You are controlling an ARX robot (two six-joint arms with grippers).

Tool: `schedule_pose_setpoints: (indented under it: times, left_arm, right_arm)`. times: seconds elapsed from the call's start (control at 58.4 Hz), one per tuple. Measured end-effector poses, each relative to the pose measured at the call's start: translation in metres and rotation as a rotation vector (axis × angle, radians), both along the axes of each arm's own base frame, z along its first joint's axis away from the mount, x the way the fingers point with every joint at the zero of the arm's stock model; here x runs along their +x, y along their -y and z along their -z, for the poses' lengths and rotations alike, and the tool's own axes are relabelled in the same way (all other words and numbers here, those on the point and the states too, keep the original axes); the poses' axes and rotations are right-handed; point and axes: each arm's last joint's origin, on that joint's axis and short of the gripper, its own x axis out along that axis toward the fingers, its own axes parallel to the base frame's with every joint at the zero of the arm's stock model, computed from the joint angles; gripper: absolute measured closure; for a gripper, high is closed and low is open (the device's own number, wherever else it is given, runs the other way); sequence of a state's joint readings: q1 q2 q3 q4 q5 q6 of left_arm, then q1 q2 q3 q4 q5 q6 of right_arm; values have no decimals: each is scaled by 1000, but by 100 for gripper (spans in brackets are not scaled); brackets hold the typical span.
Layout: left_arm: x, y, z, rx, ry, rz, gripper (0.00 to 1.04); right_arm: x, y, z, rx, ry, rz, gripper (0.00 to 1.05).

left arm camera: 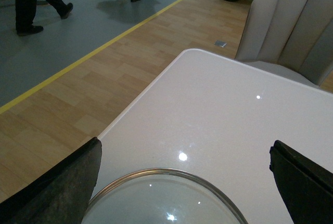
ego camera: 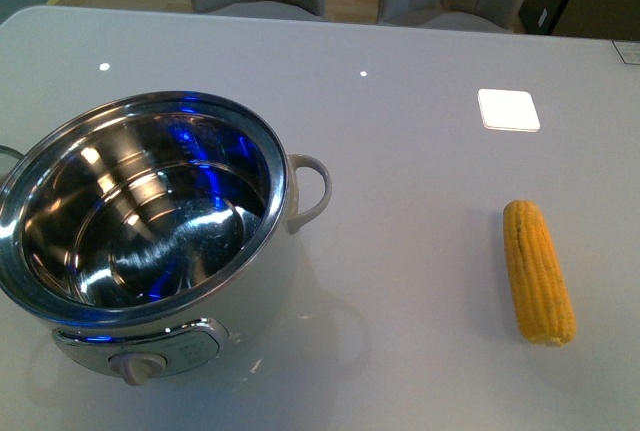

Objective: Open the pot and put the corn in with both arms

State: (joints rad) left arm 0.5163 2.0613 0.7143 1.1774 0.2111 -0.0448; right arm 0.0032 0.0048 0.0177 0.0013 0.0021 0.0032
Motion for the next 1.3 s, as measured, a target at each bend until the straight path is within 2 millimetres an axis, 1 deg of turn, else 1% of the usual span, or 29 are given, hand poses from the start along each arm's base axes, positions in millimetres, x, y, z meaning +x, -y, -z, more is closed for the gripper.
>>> schedule_pose_setpoints:
  times: [0.12, 0.171, 0.24, 0.36, 0.428, 0.497, 0.874, 1.011, 1.114, 1.285, 1.302]
  left_arm:
    - [-14, 11, -33, 16, 43, 19, 7]
    - [-23, 21, -47, 22, 60, 40, 7]
    - [-35, 37, -59, 23, 68, 72, 7]
    - [-58, 68, -69, 47, 81, 132, 7]
    - [-72, 84, -72, 57, 87, 154, 7]
    - [-85, 96, -72, 57, 85, 162, 7]
    - [-139, 136, -72, -7, 83, 148, 7]
    - [-147, 139, -75, -4, 105, 125, 7]
    - [-147, 138, -71, -40, 72, 111, 7]
    - [-146, 136, -68, -67, 69, 98, 7]
    - [-146, 135, -68, -57, 73, 118, 8]
  right_arm:
    - [0, 0, 0, 0, 0, 0, 9]
    - [0, 0, 0, 0, 0, 0, 9]
    - [0, 0, 0, 0, 0, 0, 9]
    - [0, 0, 0, 0, 0, 0, 9]
    - [0, 0, 0, 0, 0, 0, 9]
    - [0, 0, 0, 0, 0, 0, 9]
    - [0, 0, 0, 0, 0, 0, 9]
    - [0, 0, 0, 0, 0, 0, 9]
    - [0, 0, 0, 0, 0, 0, 9]
    - [0, 0, 0, 0, 0, 0, 9]
    - [0, 0, 0, 0, 0, 0, 9]
